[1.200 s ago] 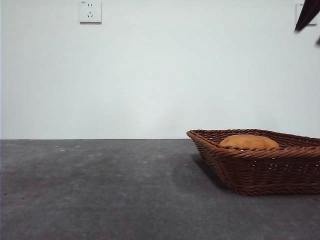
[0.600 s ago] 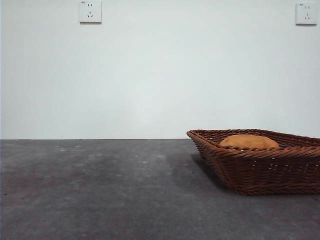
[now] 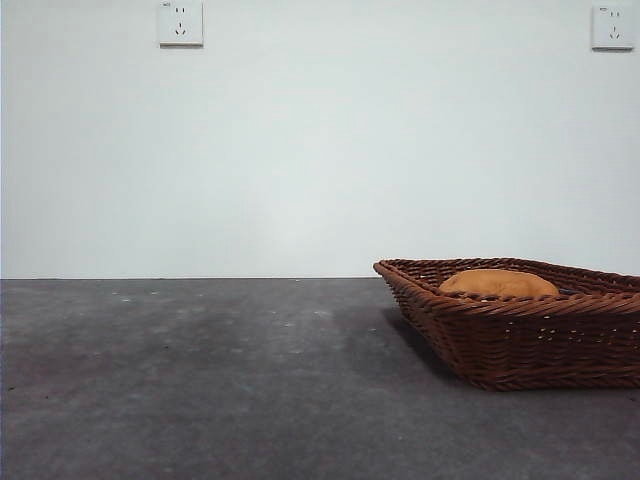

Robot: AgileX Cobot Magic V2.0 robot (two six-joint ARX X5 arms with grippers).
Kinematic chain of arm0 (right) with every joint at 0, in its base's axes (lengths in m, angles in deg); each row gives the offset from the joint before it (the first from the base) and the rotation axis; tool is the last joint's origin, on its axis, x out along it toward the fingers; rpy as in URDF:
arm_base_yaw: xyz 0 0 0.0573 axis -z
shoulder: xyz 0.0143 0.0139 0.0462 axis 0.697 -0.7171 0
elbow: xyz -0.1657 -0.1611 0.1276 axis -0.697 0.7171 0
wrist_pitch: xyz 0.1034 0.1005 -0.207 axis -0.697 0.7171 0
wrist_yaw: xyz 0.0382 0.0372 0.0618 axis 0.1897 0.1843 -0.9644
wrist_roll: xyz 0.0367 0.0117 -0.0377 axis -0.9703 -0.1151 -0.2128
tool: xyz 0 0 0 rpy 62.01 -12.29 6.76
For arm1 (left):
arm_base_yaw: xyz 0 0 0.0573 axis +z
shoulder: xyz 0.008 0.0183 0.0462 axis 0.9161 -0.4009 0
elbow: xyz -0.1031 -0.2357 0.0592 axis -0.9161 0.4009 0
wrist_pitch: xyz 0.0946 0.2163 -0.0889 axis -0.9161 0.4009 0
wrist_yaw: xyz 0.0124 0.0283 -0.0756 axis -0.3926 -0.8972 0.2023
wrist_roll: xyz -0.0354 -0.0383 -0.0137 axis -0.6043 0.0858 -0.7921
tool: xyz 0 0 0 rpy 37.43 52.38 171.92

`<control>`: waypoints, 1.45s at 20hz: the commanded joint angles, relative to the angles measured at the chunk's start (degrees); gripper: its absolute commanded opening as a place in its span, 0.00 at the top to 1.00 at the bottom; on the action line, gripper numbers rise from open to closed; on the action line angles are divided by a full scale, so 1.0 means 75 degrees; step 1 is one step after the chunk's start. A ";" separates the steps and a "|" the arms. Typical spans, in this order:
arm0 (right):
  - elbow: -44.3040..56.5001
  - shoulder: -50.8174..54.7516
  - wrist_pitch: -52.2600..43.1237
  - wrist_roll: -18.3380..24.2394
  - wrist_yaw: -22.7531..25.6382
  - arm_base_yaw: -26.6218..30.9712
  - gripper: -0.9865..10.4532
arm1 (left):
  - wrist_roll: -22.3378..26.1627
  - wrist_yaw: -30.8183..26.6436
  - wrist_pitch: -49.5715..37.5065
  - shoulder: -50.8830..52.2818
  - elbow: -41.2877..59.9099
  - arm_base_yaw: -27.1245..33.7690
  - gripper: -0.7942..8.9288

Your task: Help me put the vegetables on the table into the basket

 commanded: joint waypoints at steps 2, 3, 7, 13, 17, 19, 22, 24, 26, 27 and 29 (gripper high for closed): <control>-0.0020 -0.0102 -0.0026 0.0067 0.0032 -0.0009 0.91 | -0.0017 -0.0020 -0.0020 0.0006 -0.0012 0.0017 0.92; -0.0020 -0.0143 -0.0029 0.0067 0.0079 -0.0009 0.91 | -0.0017 -0.0020 -0.0020 0.0006 -0.0012 0.0017 0.92; -0.0020 -0.0382 -0.0038 0.0070 0.0440 -0.0009 0.91 | 0.0119 -0.0484 -0.0248 0.0006 -0.0047 0.0017 0.92; -0.0020 -0.0886 -0.0044 0.0070 0.1055 -0.0009 0.91 | 0.0213 -0.0979 -0.1145 -0.0003 -0.0047 0.0017 0.92; -0.0020 -0.1174 -0.0108 0.0073 0.1346 -0.0009 0.91 | 0.1107 -0.1282 -0.2699 0.0283 -0.0041 0.1070 0.92; -0.0020 -0.1256 -0.0280 0.0073 0.1384 -0.0009 0.91 | 0.1448 0.0015 -0.3188 0.0460 -0.0026 0.2302 0.92; -0.0020 -0.1265 -0.0656 0.0073 0.1510 -0.0009 0.91 | 0.1448 0.2620 -0.4278 0.1046 0.0720 0.4433 0.92; -0.0020 -0.1265 -0.1011 0.0073 0.1521 -0.0006 0.91 | 0.1445 0.3069 -0.5479 0.1743 0.1944 0.5482 0.92; -0.0020 -0.1265 -0.1320 0.0073 0.1521 -0.0006 0.91 | 0.1445 0.3042 -0.6712 0.2620 0.3488 0.6097 0.92; -0.0020 -0.1265 -0.1469 0.0073 0.1521 -0.0006 0.91 | 0.1443 0.3042 -0.7291 0.3139 0.4389 0.6321 0.92; -0.0020 -0.1265 -0.1792 0.0073 0.1521 -0.0006 0.91 | 0.1445 0.3037 -0.7944 0.4054 0.5971 0.6612 0.92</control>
